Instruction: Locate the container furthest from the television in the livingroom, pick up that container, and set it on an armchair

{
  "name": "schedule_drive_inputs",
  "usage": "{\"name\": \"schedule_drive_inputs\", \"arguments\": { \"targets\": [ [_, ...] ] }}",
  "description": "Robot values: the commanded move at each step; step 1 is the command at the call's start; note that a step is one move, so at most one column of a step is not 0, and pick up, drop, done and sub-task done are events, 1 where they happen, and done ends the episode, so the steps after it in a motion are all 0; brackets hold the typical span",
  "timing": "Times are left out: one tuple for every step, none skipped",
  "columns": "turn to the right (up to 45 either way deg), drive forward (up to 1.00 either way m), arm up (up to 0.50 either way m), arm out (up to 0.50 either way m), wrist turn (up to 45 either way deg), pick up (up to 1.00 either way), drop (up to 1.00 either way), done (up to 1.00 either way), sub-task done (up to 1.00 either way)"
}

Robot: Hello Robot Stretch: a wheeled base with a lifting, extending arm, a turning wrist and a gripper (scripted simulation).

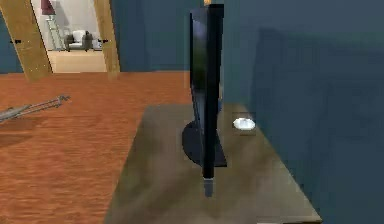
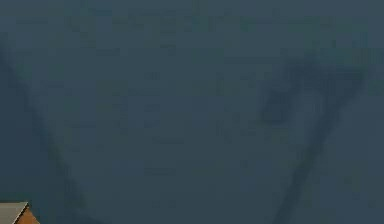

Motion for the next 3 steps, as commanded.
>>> {"name": "schedule_drive_inputs", "arguments": {
  "targets": [
    [-45.0, 0.00, 0.00, 0.00, 0.0, 0.00, 0.00, 0.00, 0.00],
    [-45.0, 0.00, 0.00, 0.00, 0.0, 0.00, 0.00, 0.00, 0.00],
    [-18.0, 0.00, 0.00, 0.00, 0.0, 0.00, 0.00, 0.00, 0.00]
  ]
}}
